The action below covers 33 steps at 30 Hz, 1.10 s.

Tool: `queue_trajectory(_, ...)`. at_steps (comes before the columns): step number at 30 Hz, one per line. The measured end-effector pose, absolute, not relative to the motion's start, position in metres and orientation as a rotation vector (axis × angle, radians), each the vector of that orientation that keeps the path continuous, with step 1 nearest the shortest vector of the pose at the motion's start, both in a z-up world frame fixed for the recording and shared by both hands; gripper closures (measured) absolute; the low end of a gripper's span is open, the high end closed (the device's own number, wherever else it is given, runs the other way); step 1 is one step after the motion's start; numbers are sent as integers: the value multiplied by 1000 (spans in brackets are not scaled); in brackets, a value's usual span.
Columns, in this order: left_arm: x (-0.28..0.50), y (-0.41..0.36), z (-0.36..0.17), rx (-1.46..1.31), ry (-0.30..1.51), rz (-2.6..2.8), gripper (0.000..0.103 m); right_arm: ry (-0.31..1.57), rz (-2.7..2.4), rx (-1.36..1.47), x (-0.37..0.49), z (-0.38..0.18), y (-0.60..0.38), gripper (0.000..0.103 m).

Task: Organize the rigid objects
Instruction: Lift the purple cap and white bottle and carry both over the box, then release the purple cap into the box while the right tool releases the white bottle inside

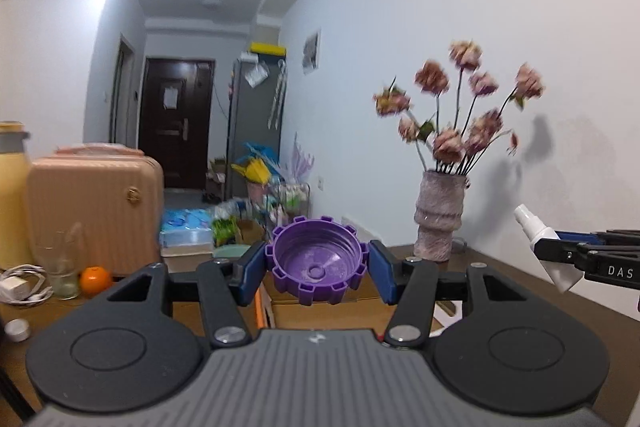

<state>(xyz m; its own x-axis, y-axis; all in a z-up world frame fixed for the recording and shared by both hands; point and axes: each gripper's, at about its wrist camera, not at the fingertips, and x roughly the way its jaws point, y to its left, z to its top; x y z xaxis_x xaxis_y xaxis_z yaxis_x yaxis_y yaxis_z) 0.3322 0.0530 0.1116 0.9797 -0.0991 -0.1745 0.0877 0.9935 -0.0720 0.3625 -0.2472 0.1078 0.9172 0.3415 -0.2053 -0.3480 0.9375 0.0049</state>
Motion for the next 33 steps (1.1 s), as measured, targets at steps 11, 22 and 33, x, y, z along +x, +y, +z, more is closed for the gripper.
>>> queue_trajectory(11, 556, 48, 49, -28, 496, -60, 47, 559, 342, -122, 583, 49, -224, 76)
queue_trajectory(22, 648, 41, -6, 133, 746, -39, 27, 863, 180, -449, 701, -37, -170, 77)
queue_trajectory(33, 641, 28, 1, 144, 658, -16, 17, 842, 162, -457, 686, -31, -173, 60)
